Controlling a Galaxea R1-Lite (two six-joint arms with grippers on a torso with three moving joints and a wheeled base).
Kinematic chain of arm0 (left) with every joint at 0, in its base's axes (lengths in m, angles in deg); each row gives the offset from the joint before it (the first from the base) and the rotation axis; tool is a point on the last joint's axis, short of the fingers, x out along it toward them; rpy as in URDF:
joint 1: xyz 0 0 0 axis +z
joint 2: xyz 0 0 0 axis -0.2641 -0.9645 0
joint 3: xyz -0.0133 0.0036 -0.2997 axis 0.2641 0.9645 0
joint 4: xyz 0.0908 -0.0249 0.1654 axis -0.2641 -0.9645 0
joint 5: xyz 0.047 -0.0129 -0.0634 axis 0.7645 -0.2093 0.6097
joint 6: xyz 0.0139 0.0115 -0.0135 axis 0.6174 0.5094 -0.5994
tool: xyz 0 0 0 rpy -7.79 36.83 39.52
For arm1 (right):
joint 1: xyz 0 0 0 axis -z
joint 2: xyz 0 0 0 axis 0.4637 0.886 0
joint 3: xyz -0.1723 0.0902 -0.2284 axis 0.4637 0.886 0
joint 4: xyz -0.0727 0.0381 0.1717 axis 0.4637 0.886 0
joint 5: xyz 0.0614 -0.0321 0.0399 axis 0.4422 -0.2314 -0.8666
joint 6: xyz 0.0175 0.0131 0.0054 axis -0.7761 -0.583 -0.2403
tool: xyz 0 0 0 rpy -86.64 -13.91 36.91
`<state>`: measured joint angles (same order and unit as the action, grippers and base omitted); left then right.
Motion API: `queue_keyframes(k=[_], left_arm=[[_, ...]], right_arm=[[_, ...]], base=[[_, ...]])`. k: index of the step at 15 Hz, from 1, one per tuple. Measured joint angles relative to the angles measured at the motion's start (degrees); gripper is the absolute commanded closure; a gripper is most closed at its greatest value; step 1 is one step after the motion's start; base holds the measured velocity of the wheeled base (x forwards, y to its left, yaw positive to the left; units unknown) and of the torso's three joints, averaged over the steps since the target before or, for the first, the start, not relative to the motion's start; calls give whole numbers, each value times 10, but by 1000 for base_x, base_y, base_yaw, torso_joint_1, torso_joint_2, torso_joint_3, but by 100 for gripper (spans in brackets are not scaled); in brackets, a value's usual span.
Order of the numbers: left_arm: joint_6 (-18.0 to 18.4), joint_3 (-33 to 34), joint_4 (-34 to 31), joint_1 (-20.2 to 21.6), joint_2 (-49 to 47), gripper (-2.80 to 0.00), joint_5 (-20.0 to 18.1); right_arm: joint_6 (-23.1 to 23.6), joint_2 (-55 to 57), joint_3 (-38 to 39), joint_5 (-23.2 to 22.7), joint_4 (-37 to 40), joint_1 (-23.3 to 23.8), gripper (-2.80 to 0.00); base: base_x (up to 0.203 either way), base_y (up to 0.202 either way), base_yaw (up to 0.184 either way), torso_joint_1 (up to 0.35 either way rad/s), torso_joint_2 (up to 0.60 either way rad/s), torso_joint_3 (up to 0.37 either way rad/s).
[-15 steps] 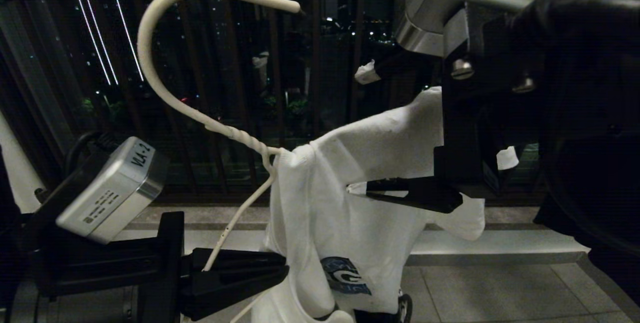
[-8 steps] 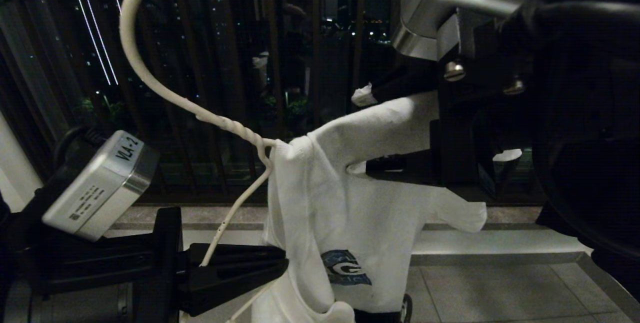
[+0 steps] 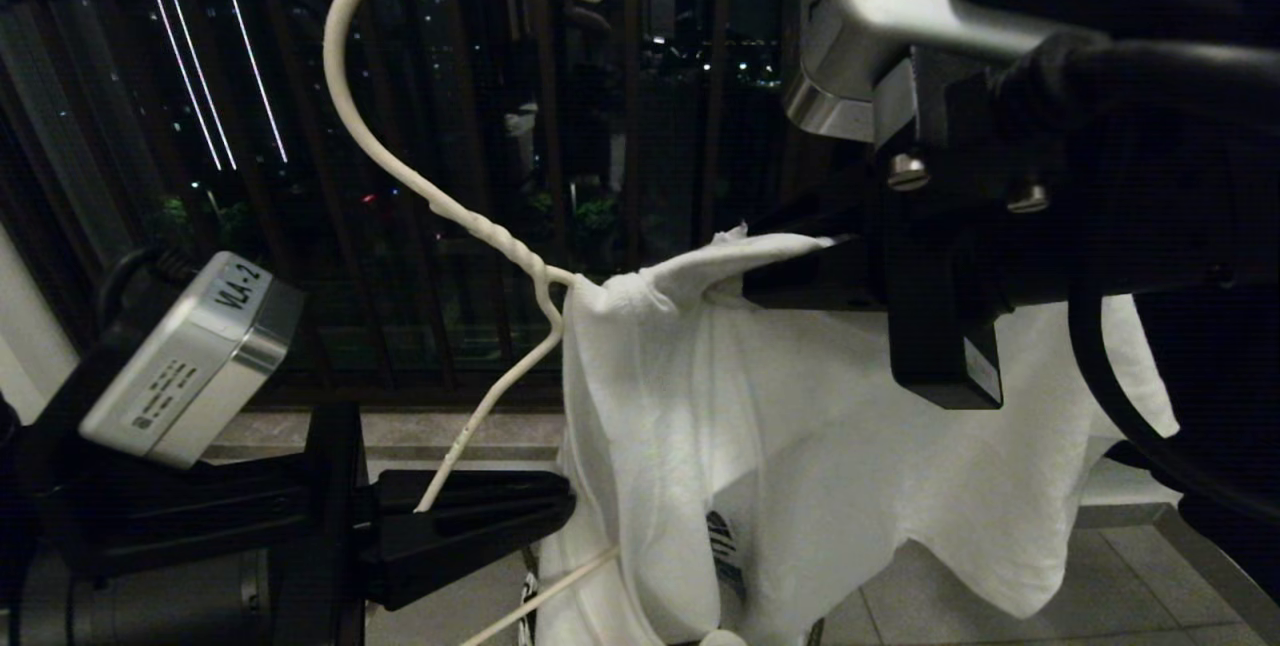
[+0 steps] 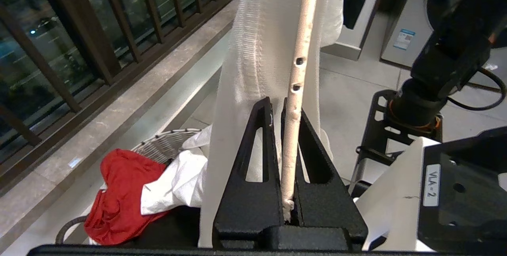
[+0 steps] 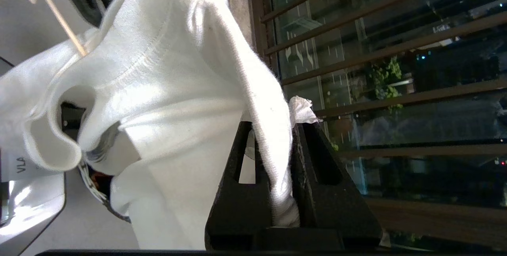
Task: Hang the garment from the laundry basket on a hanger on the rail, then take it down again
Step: Hang the clothes on the clothes rack
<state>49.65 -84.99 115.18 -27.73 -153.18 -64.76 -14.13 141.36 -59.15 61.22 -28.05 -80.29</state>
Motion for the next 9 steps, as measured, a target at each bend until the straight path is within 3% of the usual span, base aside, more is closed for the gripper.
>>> queue_keyframes(k=[4, 5, 9], left_arm=[[0, -1, 1, 0, -4, 0, 0], [-1, -1, 1, 0, -6, -280, 0], [-3, -4, 0, 1, -14, -280, 2]], right_arm=[[-1, -4, 2, 0, -1, 0, 0], [-1, -4, 3, 0, -2, 0, 0], [-2, -7, 4, 0, -4, 0, 0]], base=[[0, 0, 0, 0, 0, 0], [0, 0, 0, 0, 0, 0], [0, 0, 0, 0, 0, 0]])
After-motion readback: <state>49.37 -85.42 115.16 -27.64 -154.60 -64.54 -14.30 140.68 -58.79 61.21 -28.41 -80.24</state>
